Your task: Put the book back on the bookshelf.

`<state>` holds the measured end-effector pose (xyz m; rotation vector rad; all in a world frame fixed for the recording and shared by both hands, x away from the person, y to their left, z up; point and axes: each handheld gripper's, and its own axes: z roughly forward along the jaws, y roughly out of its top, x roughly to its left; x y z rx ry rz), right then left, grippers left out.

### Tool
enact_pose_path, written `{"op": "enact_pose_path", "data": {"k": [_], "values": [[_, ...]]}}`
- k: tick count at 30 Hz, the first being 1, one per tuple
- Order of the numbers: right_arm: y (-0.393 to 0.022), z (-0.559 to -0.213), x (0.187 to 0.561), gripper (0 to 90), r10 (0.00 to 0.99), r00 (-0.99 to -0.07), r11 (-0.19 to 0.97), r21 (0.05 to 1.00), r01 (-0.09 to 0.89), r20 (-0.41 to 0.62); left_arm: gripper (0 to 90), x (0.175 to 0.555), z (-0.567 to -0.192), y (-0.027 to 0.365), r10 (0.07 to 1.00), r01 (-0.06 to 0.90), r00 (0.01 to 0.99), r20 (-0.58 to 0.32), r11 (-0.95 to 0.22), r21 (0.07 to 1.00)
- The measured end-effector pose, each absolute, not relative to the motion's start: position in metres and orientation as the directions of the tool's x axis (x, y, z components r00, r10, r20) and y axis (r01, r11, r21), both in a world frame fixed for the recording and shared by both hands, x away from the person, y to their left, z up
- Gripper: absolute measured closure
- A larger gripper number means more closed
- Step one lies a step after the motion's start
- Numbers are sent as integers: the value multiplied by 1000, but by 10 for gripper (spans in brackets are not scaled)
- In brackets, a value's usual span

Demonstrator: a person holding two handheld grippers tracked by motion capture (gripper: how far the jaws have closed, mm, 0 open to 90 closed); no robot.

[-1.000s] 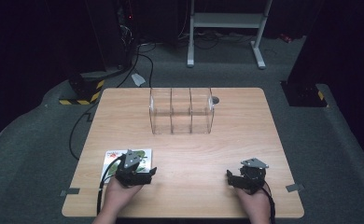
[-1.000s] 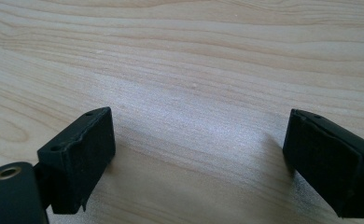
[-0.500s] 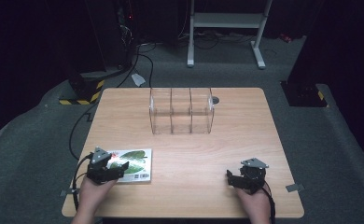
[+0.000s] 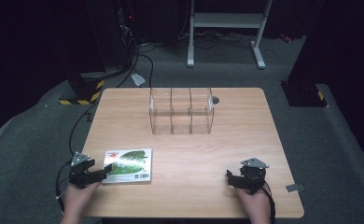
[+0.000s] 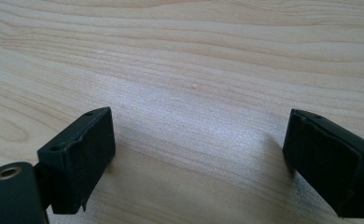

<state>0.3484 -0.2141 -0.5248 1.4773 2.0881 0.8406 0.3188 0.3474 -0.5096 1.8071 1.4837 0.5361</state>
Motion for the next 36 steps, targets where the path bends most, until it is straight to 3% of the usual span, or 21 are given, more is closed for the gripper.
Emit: {"op": "enact_pose_path", "data": {"k": [25,36], "values": [[-214,-525,348,91,945,-327,241,699,673,-11,232,323,-523,326,939,682,303,-164,-93,726],[-213,-525,346,101,947,-319,240,700,672,-19,256,325,-521,285,905,679,388,-174,-153,718]]}}
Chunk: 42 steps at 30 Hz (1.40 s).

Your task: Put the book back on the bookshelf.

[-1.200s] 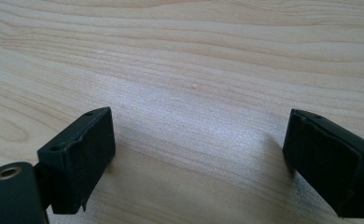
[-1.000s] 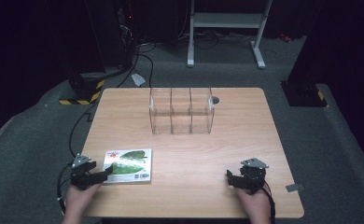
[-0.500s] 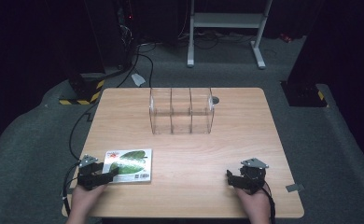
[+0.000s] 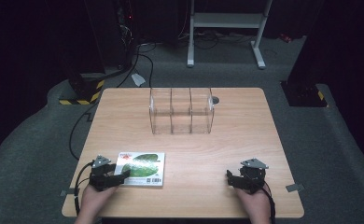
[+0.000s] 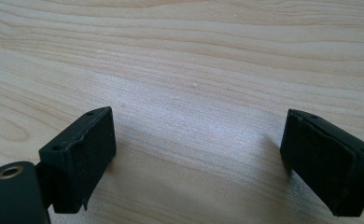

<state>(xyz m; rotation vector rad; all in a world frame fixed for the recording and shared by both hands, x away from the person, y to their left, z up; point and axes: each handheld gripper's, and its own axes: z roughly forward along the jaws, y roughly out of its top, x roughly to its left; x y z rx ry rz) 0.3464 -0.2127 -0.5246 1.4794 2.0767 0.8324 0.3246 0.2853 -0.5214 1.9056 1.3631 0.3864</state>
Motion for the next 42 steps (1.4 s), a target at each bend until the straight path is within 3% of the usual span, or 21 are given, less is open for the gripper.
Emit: {"op": "enact_pose_path", "data": {"k": [6,15,22,24,28,32,42], "values": [[-213,-521,345,133,944,-331,244,682,689,-4,261,323,-522,250,888,669,425,-175,-179,721],[-179,-509,326,201,905,-425,270,742,613,21,250,322,-522,209,867,638,474,-153,-219,738],[-148,-506,310,246,861,-504,285,759,585,65,271,315,-521,218,855,629,499,-140,-246,738],[-140,-507,308,276,847,-525,292,753,589,82,361,312,-520,222,851,624,504,-143,-245,742],[-129,-507,307,286,830,-549,300,746,594,103,422,305,-521,234,841,637,503,-199,-206,743],[-120,-507,304,319,815,-569,310,747,588,109,414,302,-521,225,849,628,501,-168,-223,746],[-107,-504,296,334,794,-598,321,762,562,106,436,300,-522,212,825,631,529,-200,-224,743]]}}
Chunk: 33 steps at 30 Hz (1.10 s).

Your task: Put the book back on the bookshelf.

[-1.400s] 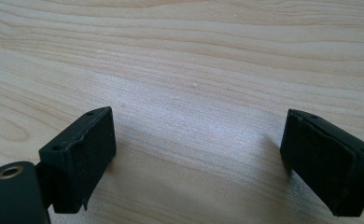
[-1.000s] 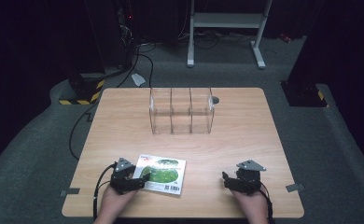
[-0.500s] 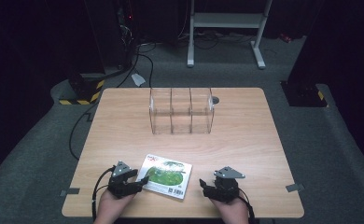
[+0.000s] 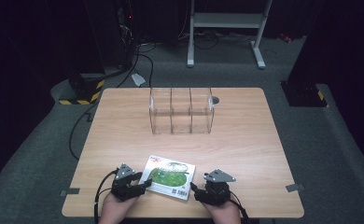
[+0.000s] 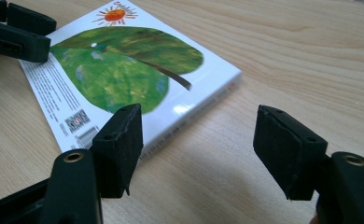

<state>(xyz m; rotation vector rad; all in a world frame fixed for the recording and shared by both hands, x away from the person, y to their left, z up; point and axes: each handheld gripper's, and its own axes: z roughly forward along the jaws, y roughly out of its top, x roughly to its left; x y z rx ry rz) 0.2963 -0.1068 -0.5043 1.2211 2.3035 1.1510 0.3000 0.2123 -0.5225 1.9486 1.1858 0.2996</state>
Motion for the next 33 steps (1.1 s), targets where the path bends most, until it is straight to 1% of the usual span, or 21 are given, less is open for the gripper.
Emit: {"op": "enact_pose_path", "data": {"k": [4,7,13,14,23,33], "values": [[-107,-507,298,344,795,-592,313,745,588,133,436,298,-522,202,805,619,561,-196,-251,744],[-109,-509,299,344,806,-572,298,730,615,152,436,298,-523,194,793,632,565,-228,-239,737],[-118,-512,298,327,816,-554,293,709,641,163,437,293,-524,179,760,612,610,-223,-273,742],[-118,-512,297,314,821,-546,289,702,651,169,435,292,-524,177,761,612,609,-224,-272,742],[-122,-513,302,316,846,-513,277,701,657,146,439,297,-525,167,765,613,602,-230,-258,747],[-129,-514,325,317,869,-471,240,701,672,154,437,310,-525,155,775,609,591,-221,-250,753]]}}
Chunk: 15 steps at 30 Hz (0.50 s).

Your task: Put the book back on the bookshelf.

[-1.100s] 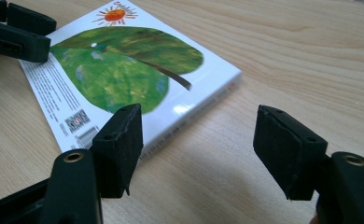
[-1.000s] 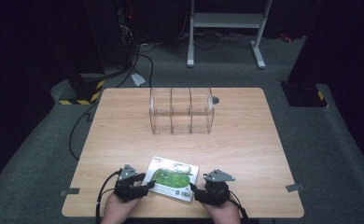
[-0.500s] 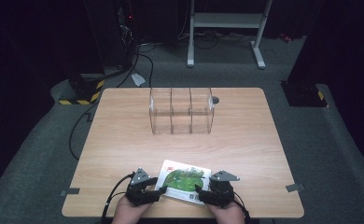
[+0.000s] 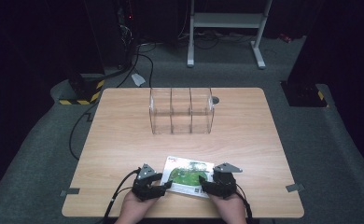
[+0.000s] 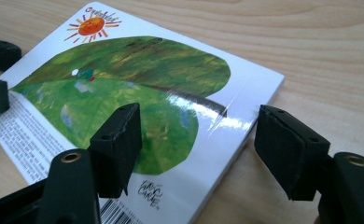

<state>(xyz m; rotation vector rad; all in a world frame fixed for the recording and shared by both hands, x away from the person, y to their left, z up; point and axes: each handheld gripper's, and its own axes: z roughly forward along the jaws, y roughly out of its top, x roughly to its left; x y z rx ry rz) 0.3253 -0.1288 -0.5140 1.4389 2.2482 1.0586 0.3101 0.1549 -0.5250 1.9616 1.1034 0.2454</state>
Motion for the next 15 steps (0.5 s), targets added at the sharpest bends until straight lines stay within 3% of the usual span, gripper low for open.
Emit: {"op": "enact_pose_path", "data": {"k": [6,15], "values": [[-138,-512,333,311,879,-451,228,699,678,152,437,316,-525,151,781,603,587,-213,-246,759],[-150,-512,304,288,866,-466,234,681,694,178,390,319,-525,147,780,607,590,-207,-260,751]]}}
